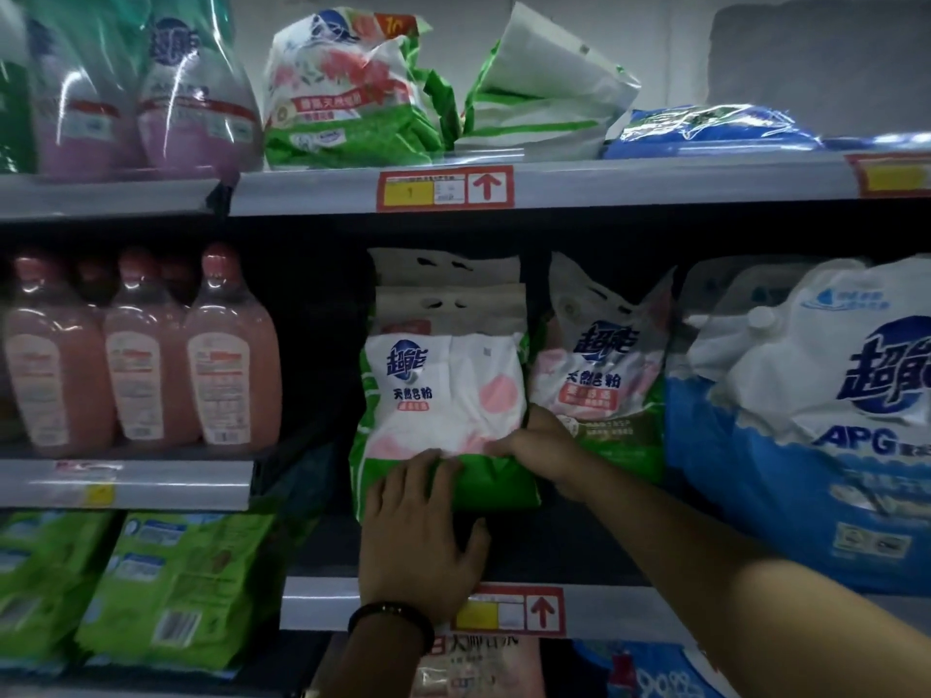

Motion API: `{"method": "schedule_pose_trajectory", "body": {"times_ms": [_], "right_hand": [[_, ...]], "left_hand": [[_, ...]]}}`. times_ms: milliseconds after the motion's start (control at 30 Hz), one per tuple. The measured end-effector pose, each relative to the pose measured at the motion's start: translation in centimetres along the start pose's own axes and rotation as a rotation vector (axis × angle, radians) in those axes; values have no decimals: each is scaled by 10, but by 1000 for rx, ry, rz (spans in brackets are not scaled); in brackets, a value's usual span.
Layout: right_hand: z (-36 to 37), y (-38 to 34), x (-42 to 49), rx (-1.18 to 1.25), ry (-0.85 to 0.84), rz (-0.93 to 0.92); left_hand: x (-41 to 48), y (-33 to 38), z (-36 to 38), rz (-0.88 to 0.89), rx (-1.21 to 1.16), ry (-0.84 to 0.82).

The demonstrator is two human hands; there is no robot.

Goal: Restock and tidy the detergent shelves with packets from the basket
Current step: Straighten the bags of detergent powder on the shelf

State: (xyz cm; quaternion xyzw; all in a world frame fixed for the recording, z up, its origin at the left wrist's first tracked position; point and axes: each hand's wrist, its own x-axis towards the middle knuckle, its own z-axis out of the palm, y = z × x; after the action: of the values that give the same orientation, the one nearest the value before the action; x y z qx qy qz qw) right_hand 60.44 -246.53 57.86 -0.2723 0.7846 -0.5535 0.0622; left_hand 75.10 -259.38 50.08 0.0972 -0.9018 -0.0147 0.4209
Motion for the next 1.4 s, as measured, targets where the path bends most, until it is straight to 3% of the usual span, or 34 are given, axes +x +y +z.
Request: {"method": "schedule_pose_trajectory", "body": {"times_ms": [367, 567, 667, 833, 1000, 1200, 1333, 1400], "right_hand": [[28, 3, -41, 91, 245, 31], [59, -9, -90, -317, 579, -30], [72, -20, -111, -416, 642, -26], [92, -29, -134, -531, 558, 6], [88, -23, -150, -611, 358, -150], [19, -22, -148, -65, 40, -154], [-19, -17, -130, 57, 120, -136], [-28, -15, -122, 135, 141, -151]], "left_hand": [[0, 2, -12, -33, -203, 39], [7, 4, -41, -291, -579, -145], [25, 21, -69, -382, -759, -254], [37, 55, -74, -457, -676, -18], [42, 43, -87, -498, -585, -26], [53, 7, -95, -417, -786, -167], [63, -16, -110, -425, -1136, -74], [62, -23, -117, -413, -1177, -87]]}}
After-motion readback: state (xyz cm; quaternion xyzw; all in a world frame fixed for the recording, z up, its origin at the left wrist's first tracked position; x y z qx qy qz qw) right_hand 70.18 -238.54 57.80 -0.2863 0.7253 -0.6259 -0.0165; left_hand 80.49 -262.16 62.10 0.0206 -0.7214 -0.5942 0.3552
